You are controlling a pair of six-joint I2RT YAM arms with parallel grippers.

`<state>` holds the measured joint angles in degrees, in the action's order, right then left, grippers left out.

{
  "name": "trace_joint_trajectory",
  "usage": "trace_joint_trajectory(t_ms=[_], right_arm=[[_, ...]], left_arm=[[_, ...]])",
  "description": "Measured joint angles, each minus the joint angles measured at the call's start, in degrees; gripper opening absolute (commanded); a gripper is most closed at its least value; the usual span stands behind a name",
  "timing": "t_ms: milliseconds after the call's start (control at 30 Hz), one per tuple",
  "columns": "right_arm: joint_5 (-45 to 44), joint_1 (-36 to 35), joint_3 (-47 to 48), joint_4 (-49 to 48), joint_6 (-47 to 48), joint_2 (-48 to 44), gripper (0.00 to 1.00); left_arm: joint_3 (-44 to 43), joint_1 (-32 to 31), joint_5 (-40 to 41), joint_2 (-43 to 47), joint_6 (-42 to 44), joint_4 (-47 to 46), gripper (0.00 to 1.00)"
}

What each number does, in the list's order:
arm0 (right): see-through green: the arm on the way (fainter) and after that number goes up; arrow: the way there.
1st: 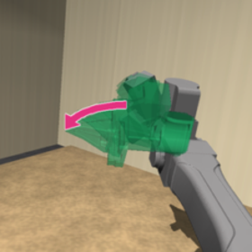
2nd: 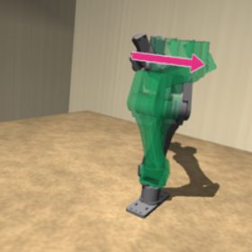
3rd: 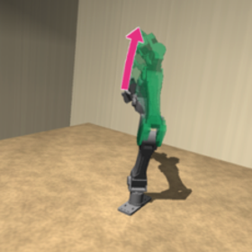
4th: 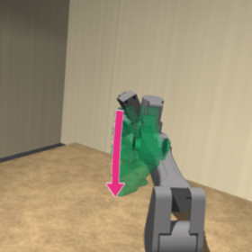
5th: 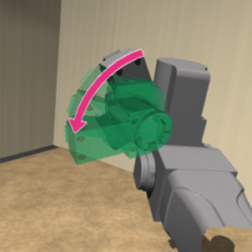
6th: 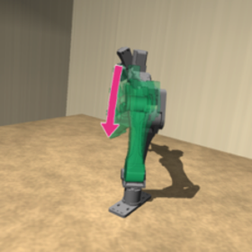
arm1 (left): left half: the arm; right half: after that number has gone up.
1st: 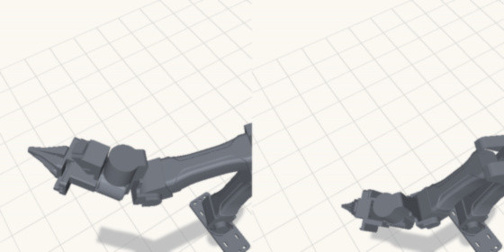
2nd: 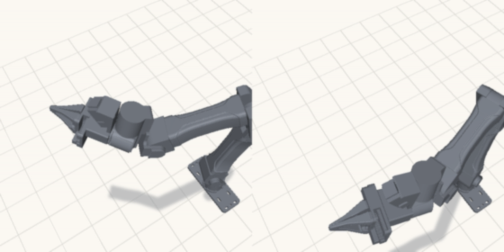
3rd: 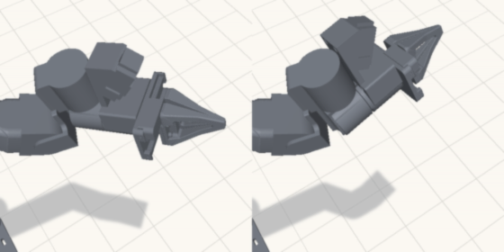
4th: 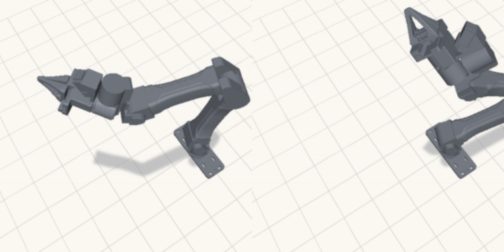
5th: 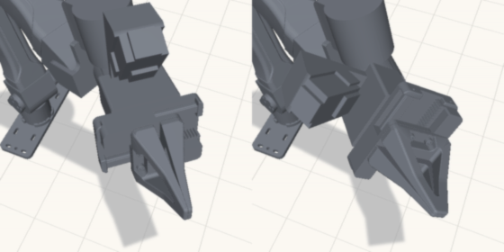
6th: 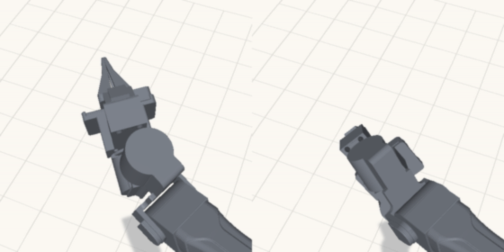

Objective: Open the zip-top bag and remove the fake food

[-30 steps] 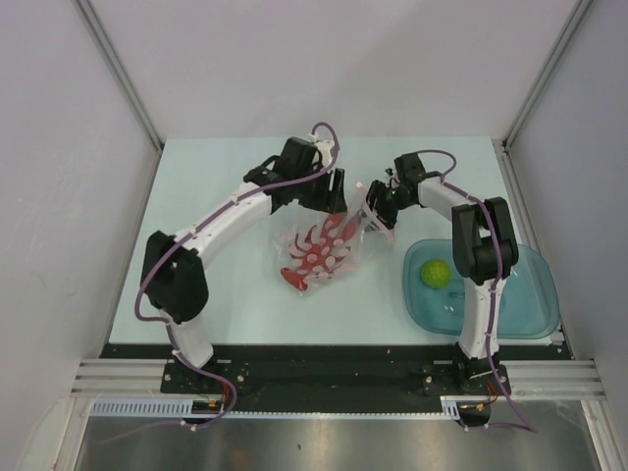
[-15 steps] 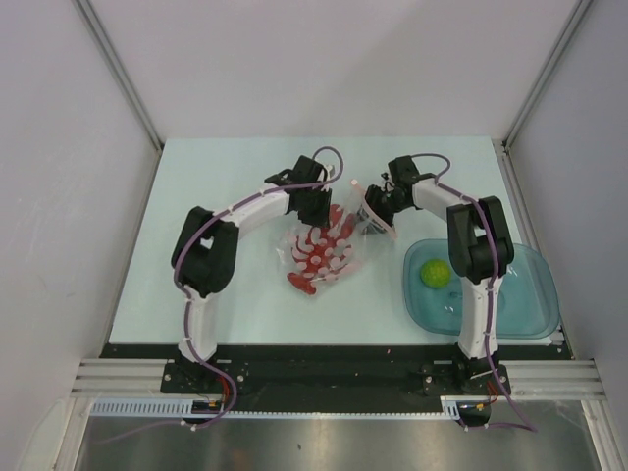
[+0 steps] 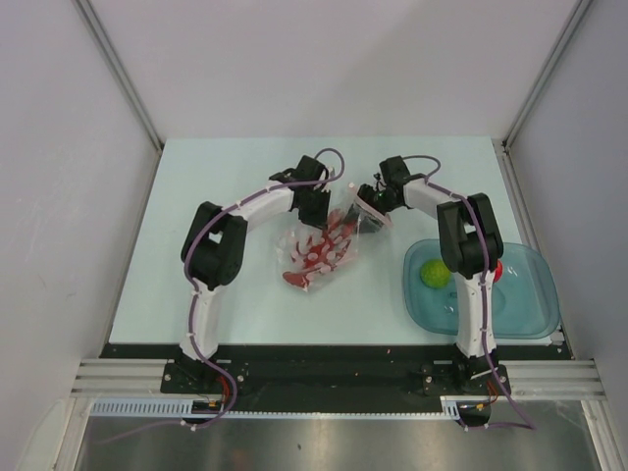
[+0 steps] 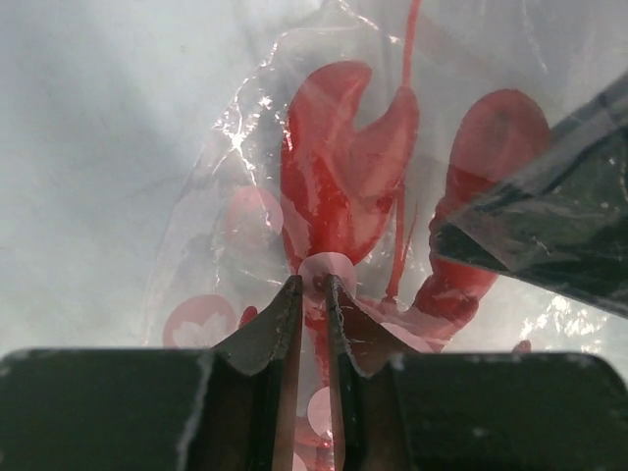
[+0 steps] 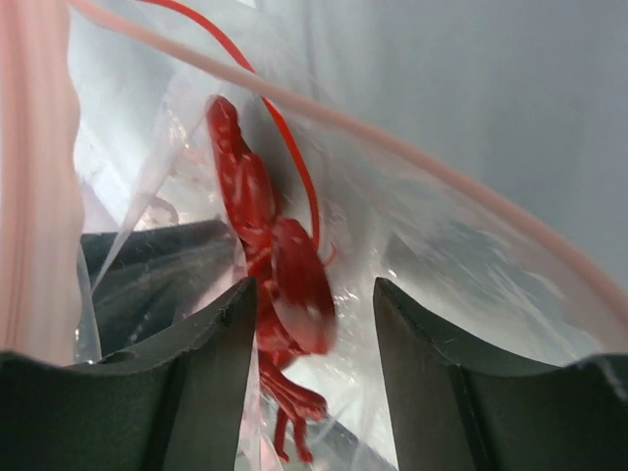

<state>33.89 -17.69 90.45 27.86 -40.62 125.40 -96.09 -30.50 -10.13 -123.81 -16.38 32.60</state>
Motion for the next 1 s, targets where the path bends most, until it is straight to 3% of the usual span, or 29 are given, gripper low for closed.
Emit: trace_joint_trajectory(t_ms=[167,233,300,400,567,767,1000], right_arm=[[0.9,-0.6,0.3,-2.0,-1.1,0.9,0.14],[2.1,-0.7,0.3,-2.5,-1.2,0.8,0.06],[2.7,-0.7,0.3,-3.4,-1.2,0.8,0.05],[2.8,-0.7,0.2,-3.6,-1.1,0.6,0.01],[2.6,-0.5,-0.9,-2.8,0.5,-0.9,0.00],[4.6,-0.1,-5.0,-4.0,3.7,-4.2,0.00],[7.4,0.3,-10.1,-4.5,6.0,-6.4,0.00]], left_arm=[[0.7,0.0,-1.4,0.3,0.5,-0.8,0.23],[1.1,0.1,-1.4,0.9,1.0,-0.8,0.35],[1.5,0.2,-1.9,1.7,1.4,-0.8,0.50],[2.6,0.2,-2.6,4.2,1.6,-0.6,0.64],[6.3,1.0,-3.8,13.1,1.4,0.0,0.79],[11.2,7.0,-6.5,22.1,0.7,-1.1,0.87],[19.3,13.6,-7.3,23.0,0.9,-0.3,0.94]])
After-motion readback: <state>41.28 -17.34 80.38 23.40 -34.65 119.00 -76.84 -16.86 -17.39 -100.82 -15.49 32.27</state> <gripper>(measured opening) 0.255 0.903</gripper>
